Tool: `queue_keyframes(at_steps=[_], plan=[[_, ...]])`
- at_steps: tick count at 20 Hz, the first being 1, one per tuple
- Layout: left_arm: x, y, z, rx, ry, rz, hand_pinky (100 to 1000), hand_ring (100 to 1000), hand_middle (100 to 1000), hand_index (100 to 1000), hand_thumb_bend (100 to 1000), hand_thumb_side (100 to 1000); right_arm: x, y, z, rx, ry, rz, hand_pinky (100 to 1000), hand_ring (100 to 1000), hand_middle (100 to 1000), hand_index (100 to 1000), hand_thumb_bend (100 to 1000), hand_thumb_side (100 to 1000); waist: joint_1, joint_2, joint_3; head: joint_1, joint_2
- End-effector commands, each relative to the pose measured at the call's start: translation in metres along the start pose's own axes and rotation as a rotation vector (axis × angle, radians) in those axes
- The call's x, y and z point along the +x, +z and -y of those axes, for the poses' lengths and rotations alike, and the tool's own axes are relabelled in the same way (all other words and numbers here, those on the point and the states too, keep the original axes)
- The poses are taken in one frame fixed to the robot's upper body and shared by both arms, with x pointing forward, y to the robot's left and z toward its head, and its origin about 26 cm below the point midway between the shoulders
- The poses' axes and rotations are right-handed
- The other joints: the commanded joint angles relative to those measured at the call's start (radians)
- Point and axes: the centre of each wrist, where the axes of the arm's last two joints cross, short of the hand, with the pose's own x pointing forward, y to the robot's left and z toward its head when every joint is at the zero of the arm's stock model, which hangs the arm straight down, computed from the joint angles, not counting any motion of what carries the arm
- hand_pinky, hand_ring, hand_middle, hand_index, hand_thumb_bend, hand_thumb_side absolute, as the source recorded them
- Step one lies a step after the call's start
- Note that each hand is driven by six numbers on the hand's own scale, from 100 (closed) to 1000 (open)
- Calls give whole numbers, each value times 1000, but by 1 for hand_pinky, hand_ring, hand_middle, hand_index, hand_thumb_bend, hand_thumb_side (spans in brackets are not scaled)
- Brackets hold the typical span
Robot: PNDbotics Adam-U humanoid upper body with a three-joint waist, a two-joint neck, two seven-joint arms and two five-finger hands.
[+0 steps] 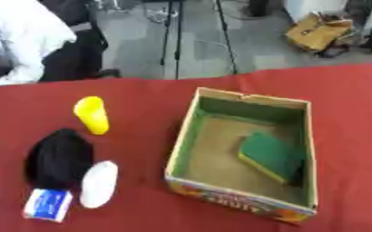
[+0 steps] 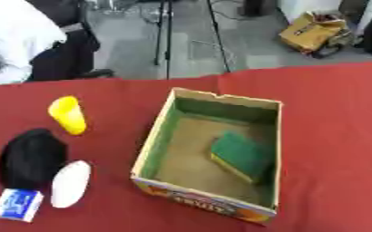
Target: Pick up objects on the table and place them in the box.
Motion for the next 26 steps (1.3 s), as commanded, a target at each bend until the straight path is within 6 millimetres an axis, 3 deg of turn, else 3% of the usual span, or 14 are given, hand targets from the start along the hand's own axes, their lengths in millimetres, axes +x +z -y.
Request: queue_keyframes(at_steps=[1, 4, 6, 8, 9, 11, 14, 15, 18, 20, 26], plan=[[7, -10, -8, -71, -44, 14, 883, 918, 933, 974, 100, 765, 3, -4, 2, 32, 14, 10, 823, 807, 718, 751, 100, 1000, -7, -22, 4, -5, 1], [11, -17, -18, -133, -114, 9, 895, 935, 936, 984, 100, 722, 5, -2, 4, 33, 21, -1, 824, 808, 719, 752, 100, 1000, -11, -26, 12, -13, 5], [15, -24, -25, -204, -177, 1, 924, 960, 949, 997, 100, 645, 6, -1, 6, 39, 26, -9, 825, 809, 719, 752, 100, 1000, -12, -30, 20, -16, 15], [16, -27, -28, -248, -214, -7, 924, 960, 949, 997, 100, 645, 7, 0, 6, 41, 26, -15, 825, 809, 719, 752, 100, 1000, -14, -32, 24, -16, 20], [18, -30, -32, -299, -243, -26, 944, 982, 962, 997, 100, 547, 8, 3, 7, 46, 27, -32, 829, 814, 721, 756, 100, 1000, -15, -38, 28, -15, 25], [20, -33, -40, -379, -292, -66, 959, 997, 966, 1000, 100, 485, 10, 8, 7, 52, 31, -59, 831, 816, 721, 756, 100, 1000, -18, -49, 29, -14, 36], [18, -34, -47, -432, -331, -97, 963, 1000, 967, 1000, 100, 469, 11, 12, 7, 49, 35, -78, 831, 816, 721, 757, 100, 1000, -20, -58, 27, -14, 45], [18, -35, -53, -477, -361, -122, 987, 1000, 987, 1000, 100, 361, 12, 13, 8, 45, 38, -85, 832, 816, 721, 756, 100, 1000, -19, -67, 26, -17, 50], [13, -33, -69, -556, -440, -167, 988, 1000, 988, 1000, 100, 352, 14, 16, 9, 36, 43, -101, 833, 816, 721, 756, 100, 1000, -19, -81, 23, -20, 57], [10, -31, -84, -650, -510, -236, 1000, 1000, 1000, 1000, 100, 301, 15, 19, 9, 31, 48, -121, 836, 815, 722, 758, 100, 1000, -17, -92, 19, -22, 64], [-5, -23, -107, -912, -613, -349, 1000, 1000, 1000, 1000, 100, 250, 16, 24, 8, 30, 52, -161, 840, 819, 723, 760, 100, 1000, -13, -106, 17, -28, 72]])
